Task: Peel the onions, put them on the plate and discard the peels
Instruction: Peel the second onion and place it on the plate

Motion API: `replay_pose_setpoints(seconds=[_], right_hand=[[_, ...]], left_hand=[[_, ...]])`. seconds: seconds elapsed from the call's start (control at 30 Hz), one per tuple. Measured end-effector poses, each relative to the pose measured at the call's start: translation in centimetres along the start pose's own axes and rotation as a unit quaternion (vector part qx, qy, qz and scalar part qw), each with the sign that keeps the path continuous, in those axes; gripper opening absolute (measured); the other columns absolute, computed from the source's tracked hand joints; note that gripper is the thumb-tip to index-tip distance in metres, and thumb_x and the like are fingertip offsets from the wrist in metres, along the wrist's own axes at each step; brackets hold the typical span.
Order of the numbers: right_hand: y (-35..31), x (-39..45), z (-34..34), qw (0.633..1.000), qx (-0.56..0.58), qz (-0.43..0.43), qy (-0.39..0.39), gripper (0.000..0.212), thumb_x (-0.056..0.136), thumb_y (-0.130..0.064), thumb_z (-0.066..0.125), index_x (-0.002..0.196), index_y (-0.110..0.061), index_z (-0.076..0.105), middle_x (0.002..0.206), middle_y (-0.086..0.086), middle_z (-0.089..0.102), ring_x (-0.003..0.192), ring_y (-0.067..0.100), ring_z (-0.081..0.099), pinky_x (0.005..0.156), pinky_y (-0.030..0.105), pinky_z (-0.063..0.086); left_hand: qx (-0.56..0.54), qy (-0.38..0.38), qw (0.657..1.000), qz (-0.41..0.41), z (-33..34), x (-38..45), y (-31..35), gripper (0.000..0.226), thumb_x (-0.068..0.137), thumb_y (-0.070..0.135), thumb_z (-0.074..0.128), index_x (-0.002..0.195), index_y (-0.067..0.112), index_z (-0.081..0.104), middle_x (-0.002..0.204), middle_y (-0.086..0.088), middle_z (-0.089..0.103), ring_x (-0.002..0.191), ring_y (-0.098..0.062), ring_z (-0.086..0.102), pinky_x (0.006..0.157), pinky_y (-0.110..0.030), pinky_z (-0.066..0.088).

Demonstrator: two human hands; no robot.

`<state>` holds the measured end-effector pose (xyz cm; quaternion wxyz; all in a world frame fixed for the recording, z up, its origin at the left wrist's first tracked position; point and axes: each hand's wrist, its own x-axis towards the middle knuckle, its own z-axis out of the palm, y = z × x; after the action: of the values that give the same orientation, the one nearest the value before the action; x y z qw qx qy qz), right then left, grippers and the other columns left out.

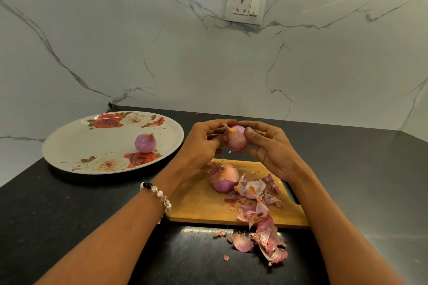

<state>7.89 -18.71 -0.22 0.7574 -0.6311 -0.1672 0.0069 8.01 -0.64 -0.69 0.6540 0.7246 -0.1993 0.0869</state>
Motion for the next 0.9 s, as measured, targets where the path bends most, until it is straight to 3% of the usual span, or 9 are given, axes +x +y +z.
replay_pose_setpoints(seconds=[0.17,0.23,0.33,0.4,0.57,0.9], right_hand=[[-0.2,-0.5,0.4,0.996,-0.008,0.088,-0.021,0.038,0.083,-0.016,0.064,0.118,-0.004,0.063,0.121,0.028,0.064,0.101,0.045,0.069,0.074,0.047,0.063],[-0.1,-0.5,0.7,0.996,-0.006,0.089,-0.017,0.037,0.082,-0.015,0.065,0.116,-0.003,0.063,0.118,0.028,0.065,0.101,0.046,0.069,0.075,0.049,0.062],[0.1,-0.3,0.9,0.996,0.054,0.068,-0.001,0.034,0.081,-0.012,0.065,0.114,-0.005,0.064,0.107,0.022,0.071,0.101,0.043,0.070,0.074,0.047,0.062],[0.2,-0.2,0.9,0.996,0.078,0.050,0.006,0.034,0.082,-0.013,0.063,0.115,-0.003,0.063,0.109,0.021,0.071,0.101,0.038,0.070,0.075,0.043,0.063],[0.3,0.2,0.6,0.995,0.085,0.039,0.015,0.042,0.089,-0.027,0.054,0.121,-0.001,0.064,0.127,0.025,0.063,0.112,0.041,0.065,0.085,0.048,0.060],[0.2,-0.2,0.6,1.000,0.004,-0.007,0.002,0.035,0.080,-0.013,0.063,0.115,-0.008,0.068,0.132,0.021,0.059,0.114,0.034,0.065,0.082,0.043,0.061]], left_hand=[[0.010,0.035,0.999,0.008,0.2,0.0,-0.6,0.034,0.093,-0.004,0.052,0.115,0.017,0.066,0.104,0.005,0.067,0.097,-0.012,0.064,0.074,-0.018,0.056],[0.032,0.069,0.997,0.000,0.2,0.2,-1.0,0.030,0.092,0.002,0.057,0.117,0.015,0.066,0.107,0.001,0.068,0.098,-0.014,0.065,0.079,-0.023,0.057],[0.037,0.101,0.994,-0.022,0.3,0.3,-1.1,0.024,0.090,0.018,0.063,0.113,0.016,0.067,0.105,0.000,0.068,0.093,-0.013,0.066,0.072,-0.022,0.058],[-0.001,0.069,0.997,-0.034,0.6,0.1,-0.7,0.029,0.086,0.025,0.067,0.113,0.015,0.067,0.103,0.000,0.068,0.091,-0.014,0.067,0.067,-0.025,0.059],[-0.009,0.028,0.998,-0.047,0.6,0.1,-0.5,0.051,0.075,0.028,0.075,0.122,0.015,0.063,0.108,-0.003,0.069,0.094,-0.018,0.069,0.072,-0.032,0.060],[-0.091,-0.005,0.992,-0.092,0.1,0.0,0.2,0.035,0.083,0.016,0.072,0.117,0.010,0.066,0.103,-0.010,0.071,0.092,-0.024,0.070,0.076,-0.038,0.059]])
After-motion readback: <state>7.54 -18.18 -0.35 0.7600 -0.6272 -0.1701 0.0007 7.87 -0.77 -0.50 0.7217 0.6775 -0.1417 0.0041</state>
